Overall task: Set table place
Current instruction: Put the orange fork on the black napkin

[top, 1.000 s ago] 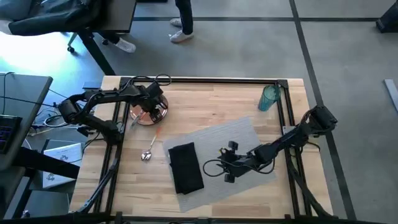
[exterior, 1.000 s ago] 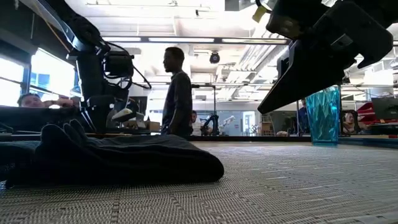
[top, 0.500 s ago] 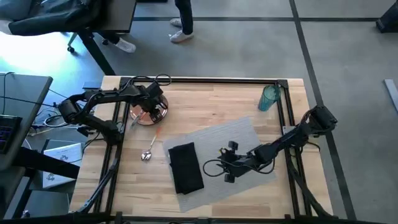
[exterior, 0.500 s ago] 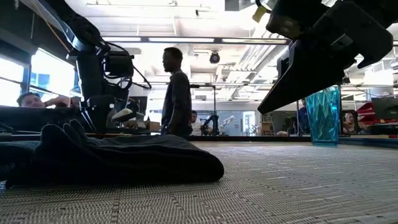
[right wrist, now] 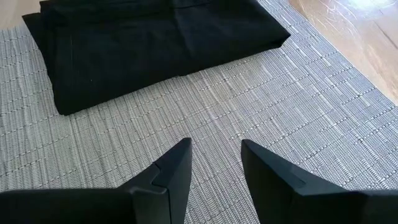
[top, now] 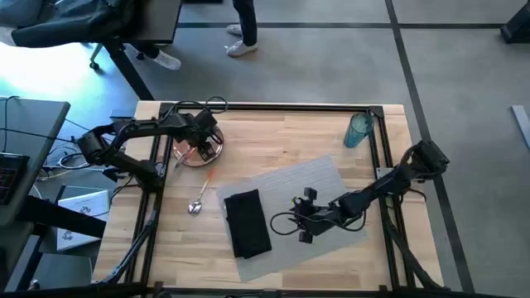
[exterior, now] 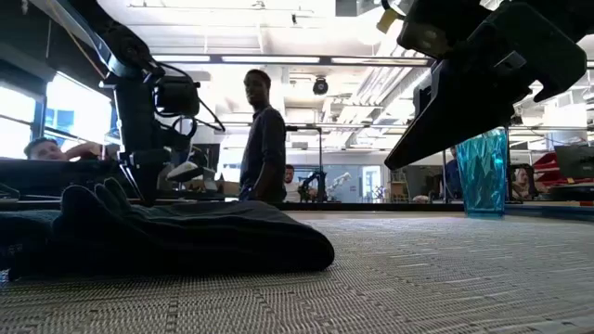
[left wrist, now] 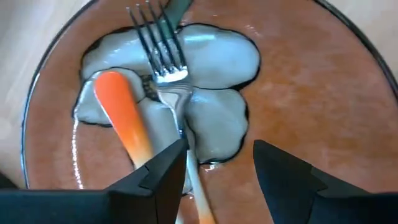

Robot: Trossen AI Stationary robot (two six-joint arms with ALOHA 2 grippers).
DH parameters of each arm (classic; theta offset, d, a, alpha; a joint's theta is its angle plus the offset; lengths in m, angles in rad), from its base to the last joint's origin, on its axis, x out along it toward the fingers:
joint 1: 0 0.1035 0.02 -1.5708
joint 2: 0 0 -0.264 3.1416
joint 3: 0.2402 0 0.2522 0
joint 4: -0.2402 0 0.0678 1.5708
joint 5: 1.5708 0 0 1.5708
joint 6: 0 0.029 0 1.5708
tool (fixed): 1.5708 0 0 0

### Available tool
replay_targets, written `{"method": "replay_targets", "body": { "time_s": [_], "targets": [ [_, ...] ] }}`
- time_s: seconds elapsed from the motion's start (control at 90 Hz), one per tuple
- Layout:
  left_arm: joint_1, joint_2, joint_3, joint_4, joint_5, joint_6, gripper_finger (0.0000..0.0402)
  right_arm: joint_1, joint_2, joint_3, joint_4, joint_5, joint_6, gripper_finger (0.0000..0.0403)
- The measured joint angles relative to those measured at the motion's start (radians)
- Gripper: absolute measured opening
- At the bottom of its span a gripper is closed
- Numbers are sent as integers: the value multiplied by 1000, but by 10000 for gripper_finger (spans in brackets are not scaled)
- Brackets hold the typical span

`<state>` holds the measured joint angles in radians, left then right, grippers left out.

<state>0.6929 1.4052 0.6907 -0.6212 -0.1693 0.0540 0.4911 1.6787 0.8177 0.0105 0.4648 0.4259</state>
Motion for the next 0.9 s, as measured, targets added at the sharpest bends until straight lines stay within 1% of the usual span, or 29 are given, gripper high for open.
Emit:
{"method": "replay_targets", "body": {
  "time_s": [0.156,0.244,0.389,0.511,0.9],
  "targets": [
    [32,0,0,10,-10,-9,170,0,0,0,0,0,0,126],
    [54,0,0,16,31,0,170,0,0,0,0,0,0,126],
    [79,0,0,21,35,3,170,0,0,0,0,0,0,126],
    [93,2,0,22,69,19,170,0,0,0,0,0,0,126],
    [101,88,6,39,65,31,169,0,0,0,0,0,2,126]
  ]
}}
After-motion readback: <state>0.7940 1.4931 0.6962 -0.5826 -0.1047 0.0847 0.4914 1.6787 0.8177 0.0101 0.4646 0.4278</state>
